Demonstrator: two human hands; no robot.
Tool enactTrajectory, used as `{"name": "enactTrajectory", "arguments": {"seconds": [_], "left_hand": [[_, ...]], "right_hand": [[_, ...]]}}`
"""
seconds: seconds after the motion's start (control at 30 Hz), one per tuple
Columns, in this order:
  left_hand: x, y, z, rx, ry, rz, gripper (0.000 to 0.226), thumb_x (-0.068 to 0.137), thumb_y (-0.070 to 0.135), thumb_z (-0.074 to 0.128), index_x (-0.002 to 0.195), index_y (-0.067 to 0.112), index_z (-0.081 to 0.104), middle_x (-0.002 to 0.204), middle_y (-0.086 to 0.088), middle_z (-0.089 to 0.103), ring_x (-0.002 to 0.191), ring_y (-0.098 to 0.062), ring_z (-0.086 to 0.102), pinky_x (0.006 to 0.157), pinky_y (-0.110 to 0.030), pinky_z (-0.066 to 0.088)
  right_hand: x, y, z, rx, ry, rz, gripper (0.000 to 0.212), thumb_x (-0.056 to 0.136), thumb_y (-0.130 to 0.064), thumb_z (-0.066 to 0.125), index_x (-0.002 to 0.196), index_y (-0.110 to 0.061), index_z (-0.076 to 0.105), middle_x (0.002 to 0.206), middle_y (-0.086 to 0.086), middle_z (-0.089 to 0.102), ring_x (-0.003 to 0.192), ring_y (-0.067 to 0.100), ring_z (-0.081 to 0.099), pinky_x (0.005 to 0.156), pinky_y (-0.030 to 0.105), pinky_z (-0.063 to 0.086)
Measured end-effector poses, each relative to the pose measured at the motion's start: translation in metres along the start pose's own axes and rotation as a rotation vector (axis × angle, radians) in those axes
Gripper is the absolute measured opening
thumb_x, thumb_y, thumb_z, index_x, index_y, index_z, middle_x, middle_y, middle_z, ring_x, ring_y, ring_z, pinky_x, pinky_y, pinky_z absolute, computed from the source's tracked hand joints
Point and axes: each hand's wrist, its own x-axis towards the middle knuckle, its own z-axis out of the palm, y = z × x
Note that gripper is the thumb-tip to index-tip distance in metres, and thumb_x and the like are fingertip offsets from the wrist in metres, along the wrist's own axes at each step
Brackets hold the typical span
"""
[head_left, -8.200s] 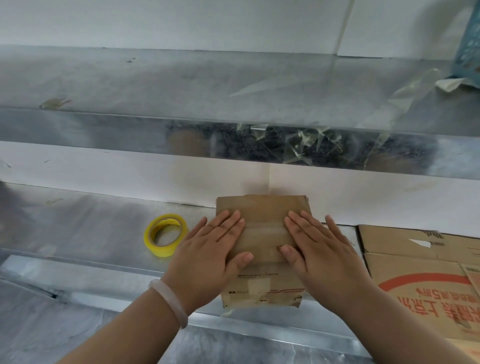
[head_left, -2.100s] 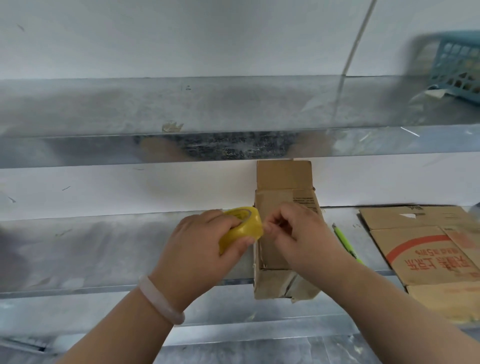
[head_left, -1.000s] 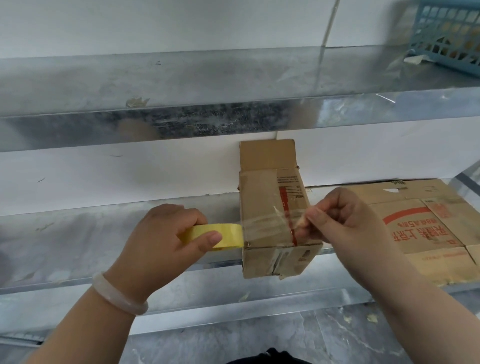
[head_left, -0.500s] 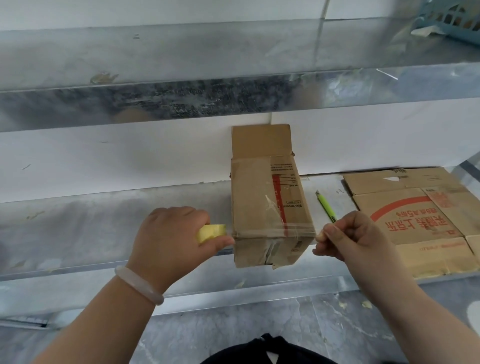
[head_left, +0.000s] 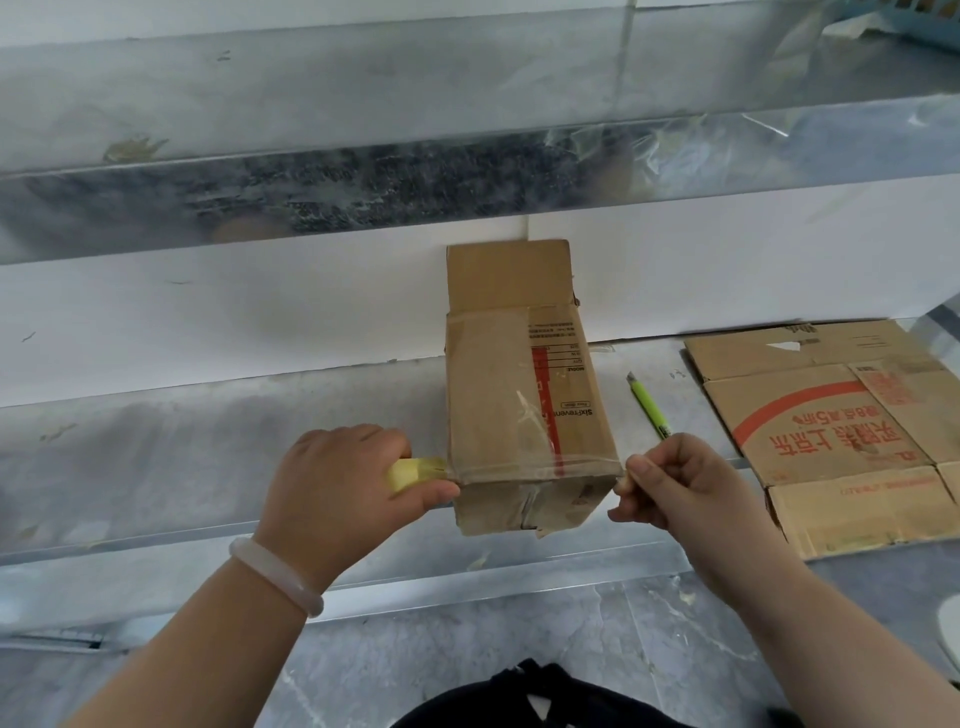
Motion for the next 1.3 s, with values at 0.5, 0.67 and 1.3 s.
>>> {"name": "enactTrajectory", "arguments": {"seconds": [0.5,0.67,1.3], "left_hand": [[-0.002,0.002,0.006,-0.035,-0.018,-0.009,0.069,0.077,0.088,0.019,0.064,0.027,0.051,0.053,0.013,0.047,0.048,-0.006,0.046,0.051,-0.024,0.035],[0.000,0.002,0.005,-0.041,-0.021,-0.037,0.068,0.076,0.087,0.021,0.065,0.027,0.051,0.055,0.012,0.048,0.049,-0.005,0.046,0.053,-0.026,0.039],[-0.004,0.007,0.005,-0.150,-0.070,-0.127,0.071,0.066,0.091,0.026,0.081,0.031,0.061,0.071,0.015,0.055,0.063,-0.003,0.051,0.058,-0.019,0.034]], "right_hand": [[0.036,0.042,0.006,0.719,-0.328,0.266,0.047,0.034,-0.023,0.101,0.060,-0.013,0.063,0.073,0.008,0.065,0.065,0.015,0.064,0.057,0.024,0.055],[0.037,0.040,-0.006,0.089,0.021,0.087,0.018,0.082,-0.007,0.074,0.096,-0.018,0.070,0.096,0.003,0.073,0.087,0.016,0.068,0.073,0.028,0.056],[0.026,0.000,0.041,-0.962,-0.090,-1.238,0.028,0.091,-0.031,0.063,0.118,-0.030,0.071,0.124,-0.015,0.066,0.122,0.012,0.056,0.101,0.037,0.046]]}}
